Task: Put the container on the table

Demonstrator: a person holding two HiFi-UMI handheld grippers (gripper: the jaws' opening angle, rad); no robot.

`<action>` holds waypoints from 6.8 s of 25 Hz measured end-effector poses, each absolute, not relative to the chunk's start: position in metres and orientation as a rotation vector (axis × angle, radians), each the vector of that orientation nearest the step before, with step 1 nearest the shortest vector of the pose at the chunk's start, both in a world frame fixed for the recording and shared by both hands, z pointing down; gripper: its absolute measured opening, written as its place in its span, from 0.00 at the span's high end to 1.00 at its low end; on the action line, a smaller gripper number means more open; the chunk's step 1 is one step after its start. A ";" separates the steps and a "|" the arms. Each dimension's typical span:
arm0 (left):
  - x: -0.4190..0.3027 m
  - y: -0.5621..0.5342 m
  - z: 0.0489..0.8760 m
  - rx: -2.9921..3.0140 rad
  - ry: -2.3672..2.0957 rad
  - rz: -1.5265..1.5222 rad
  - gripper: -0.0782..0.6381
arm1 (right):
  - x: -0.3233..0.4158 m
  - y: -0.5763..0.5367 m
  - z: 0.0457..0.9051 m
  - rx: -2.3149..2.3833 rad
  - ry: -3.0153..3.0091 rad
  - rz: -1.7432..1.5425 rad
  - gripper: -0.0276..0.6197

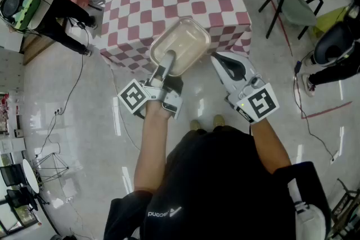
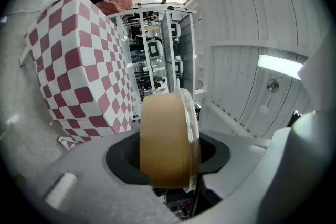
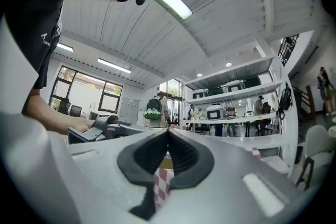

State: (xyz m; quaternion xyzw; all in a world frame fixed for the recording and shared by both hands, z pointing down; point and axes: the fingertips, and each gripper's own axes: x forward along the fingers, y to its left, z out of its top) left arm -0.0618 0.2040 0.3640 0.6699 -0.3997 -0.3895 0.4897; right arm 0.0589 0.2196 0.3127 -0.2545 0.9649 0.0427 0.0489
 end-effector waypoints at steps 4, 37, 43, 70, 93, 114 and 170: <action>-0.065 0.203 0.366 1.634 -0.971 -0.949 0.61 | 0.053 0.222 0.316 -0.744 2.950 0.133 0.95; -0.170 0.110 0.377 1.682 -0.905 -0.905 0.61 | -0.043 0.144 0.329 -0.854 2.925 0.187 0.95; -0.171 0.015 0.382 1.664 -0.938 -0.864 0.61 | -0.045 0.046 0.325 -0.843 2.923 0.198 0.95; -0.146 -0.305 0.458 1.626 -0.984 -0.555 0.61 | -0.038 -0.248 0.338 -0.791 2.978 0.100 0.95; -0.137 -0.388 0.545 1.627 -0.983 -0.150 0.53 | -0.041 -0.314 0.381 -1.014 3.008 0.029 0.95; -0.181 -0.383 0.536 1.903 -1.575 0.309 0.21 | -0.045 -0.318 0.393 -0.992 3.020 -0.027 0.95; -0.139 -0.248 0.333 2.783 -1.590 -0.133 0.88 | -0.074 -0.254 0.334 -0.880 2.945 0.156 0.95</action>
